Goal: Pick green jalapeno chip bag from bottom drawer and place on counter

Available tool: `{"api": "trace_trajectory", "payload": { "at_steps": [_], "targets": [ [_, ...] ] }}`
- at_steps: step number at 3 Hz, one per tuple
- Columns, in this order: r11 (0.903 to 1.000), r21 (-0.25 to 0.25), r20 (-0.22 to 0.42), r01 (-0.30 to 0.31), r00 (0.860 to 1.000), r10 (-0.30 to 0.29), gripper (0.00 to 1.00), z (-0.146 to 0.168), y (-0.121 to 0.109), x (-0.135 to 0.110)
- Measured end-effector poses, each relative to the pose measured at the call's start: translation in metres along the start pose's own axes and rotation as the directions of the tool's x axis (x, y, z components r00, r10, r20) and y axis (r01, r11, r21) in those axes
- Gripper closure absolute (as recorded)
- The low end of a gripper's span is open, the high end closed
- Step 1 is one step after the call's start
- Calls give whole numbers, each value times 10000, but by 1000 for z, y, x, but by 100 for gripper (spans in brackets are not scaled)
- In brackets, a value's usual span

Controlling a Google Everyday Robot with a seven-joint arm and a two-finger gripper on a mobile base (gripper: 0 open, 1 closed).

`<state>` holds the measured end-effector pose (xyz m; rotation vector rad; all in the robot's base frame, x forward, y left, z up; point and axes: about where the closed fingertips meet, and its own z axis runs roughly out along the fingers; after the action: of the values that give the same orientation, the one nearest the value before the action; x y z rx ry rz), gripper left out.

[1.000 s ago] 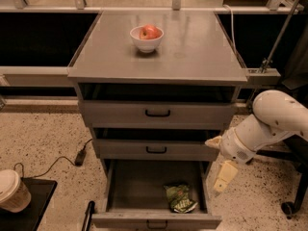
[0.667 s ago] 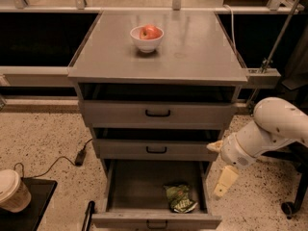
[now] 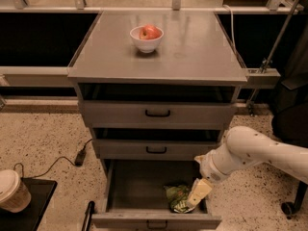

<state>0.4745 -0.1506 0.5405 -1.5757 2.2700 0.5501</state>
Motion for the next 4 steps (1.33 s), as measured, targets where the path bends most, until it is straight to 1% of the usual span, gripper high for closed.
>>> {"api": "trace_trajectory", "payload": {
  "at_steps": [1, 2, 3, 4],
  "targets": [
    [9968, 572, 1247, -565, 9910, 490, 0, 49, -57, -33],
    [9967, 574, 1250, -570, 9909, 495, 0, 49, -57, -32],
    [9905, 816, 1555, -1102, 9831, 966, 0, 53, -66, -1],
    [9869, 701, 2489, -1452, 9606, 1236, 0, 68, -86, 31]
  ]
}}
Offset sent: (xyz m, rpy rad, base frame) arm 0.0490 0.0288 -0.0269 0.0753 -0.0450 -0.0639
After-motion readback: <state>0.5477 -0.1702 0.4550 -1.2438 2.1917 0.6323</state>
